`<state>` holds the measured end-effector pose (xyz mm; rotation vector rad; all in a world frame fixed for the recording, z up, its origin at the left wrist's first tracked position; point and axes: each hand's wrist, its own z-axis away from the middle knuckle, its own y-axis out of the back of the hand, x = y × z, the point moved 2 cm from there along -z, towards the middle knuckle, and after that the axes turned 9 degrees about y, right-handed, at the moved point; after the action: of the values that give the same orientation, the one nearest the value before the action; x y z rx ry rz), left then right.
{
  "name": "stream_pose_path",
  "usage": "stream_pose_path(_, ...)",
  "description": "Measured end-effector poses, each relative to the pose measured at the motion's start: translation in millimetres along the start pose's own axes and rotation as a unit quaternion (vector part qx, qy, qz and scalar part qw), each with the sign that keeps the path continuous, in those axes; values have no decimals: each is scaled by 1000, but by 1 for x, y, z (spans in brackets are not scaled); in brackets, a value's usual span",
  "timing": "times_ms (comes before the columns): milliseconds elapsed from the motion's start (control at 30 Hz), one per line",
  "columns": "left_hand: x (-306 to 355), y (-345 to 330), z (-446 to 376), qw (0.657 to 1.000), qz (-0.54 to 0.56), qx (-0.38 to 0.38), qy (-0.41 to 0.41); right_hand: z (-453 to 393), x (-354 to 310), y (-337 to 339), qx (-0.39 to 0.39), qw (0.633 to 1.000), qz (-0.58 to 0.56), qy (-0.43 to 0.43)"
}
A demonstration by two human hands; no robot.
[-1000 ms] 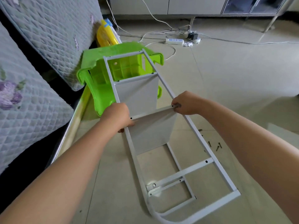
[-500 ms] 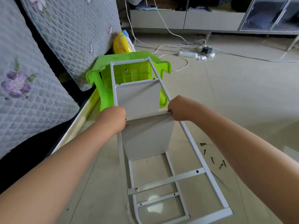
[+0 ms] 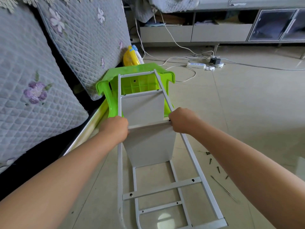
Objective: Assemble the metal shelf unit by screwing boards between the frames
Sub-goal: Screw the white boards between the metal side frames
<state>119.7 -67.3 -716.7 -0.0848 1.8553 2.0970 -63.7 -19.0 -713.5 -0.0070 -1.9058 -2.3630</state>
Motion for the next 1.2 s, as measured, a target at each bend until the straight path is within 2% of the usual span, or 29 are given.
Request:
stream_pose_path(133,4,3,7,998,-52,13,26,-1,3,-3,20,998,-53,-3)
stream_pose_path(233,21,6,12,991,-103,82,-3,-3,14,-5,42,988,-149,9)
stream_pose_path(300,37,4,15,991,-68,102,-47,4,24,-7,74,950,-304,-8)
stream_pose_path(400,52,1,19,993,3,103,-53,18,36,-17,94,853,-511,-43)
stream_pose_path(467,60,-3,20,989,38,118,-78,25,41,-25,84,814,-573,-44)
stream_pose_path(533,75,-6,19,983,79,121,-114,31,49,-31,83,804,-586,-45)
stream_pose_path(633,102,-8,19,977,144,108,-118,43,74,-55,62,813,-572,-88)
stream_pose_path(800,140,1,22,954,264,106,-95,76,124,-139,-38,871,-450,-194)
stream_pose_path(900,148,4,13,966,227,75,-99,96,136,-207,-128,909,-329,-220)
stream_pose_path(967,149,6,7,974,195,59,-103,106,137,-248,-161,925,-256,-231)
stream_pose_path(1200,148,7,9,975,177,56,-123,110,128,-305,-73,916,-242,-310)
